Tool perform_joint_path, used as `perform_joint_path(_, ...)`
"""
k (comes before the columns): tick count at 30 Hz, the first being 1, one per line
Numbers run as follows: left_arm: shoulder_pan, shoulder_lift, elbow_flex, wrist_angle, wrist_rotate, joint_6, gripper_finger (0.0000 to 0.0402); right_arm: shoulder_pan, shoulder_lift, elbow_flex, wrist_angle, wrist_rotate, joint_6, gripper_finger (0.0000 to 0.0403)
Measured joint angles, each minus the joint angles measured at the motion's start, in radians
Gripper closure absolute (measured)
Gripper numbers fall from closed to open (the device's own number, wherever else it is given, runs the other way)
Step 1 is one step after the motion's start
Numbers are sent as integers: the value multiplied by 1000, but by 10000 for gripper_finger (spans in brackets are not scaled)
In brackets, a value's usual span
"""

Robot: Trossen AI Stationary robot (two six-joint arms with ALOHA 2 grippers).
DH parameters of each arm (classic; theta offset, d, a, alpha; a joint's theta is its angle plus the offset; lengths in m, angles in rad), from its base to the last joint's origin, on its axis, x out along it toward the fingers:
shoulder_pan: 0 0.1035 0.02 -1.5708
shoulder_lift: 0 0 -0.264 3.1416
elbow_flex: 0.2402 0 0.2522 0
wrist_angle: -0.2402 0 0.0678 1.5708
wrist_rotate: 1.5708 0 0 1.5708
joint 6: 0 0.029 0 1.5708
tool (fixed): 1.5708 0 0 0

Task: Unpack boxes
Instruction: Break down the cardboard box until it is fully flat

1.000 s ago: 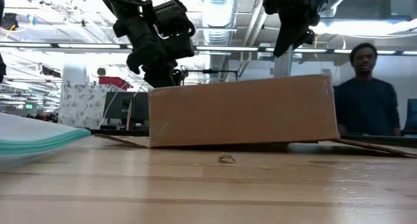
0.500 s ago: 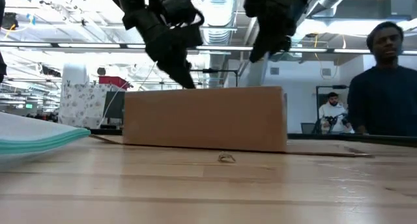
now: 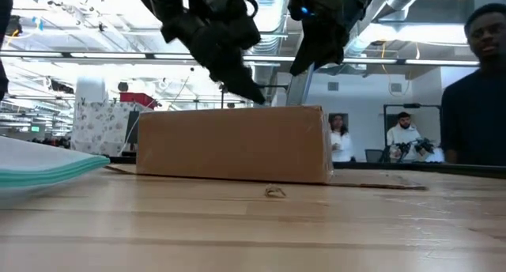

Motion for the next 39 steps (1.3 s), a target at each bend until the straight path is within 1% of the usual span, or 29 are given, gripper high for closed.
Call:
perform_joint_path(6, -11, 119, 0, 48, 5, 50, 253, 0, 0, 0, -5, 0, 9, 332)
perform_joint_path(10, -11, 156, 6, 51, -13, 46, 253, 0, 0, 0, -26, 1, 10, 332)
perform_joint_path(15, -4, 159, 6, 37, -31, 51, 253, 0, -4, 7, -80, 6, 51, 332)
perform_joint_path(22, 32, 160, -8, 7, -46, 49, 253, 3, -8, 65, -309, 8, 139, 332)
perform_joint_path(25, 49, 160, -14, 2, -41, 35, 253, 10, -7, 91, -376, 8, 192, 332)
perform_joint_path(33, 73, 160, -26, 9, -40, 30, 253, 15, -23, 149, -479, 7, 331, 332)
perform_joint_path(39, 82, 161, -26, 1, -46, 27, 253, 21, -65, 152, -559, -23, 385, 332)
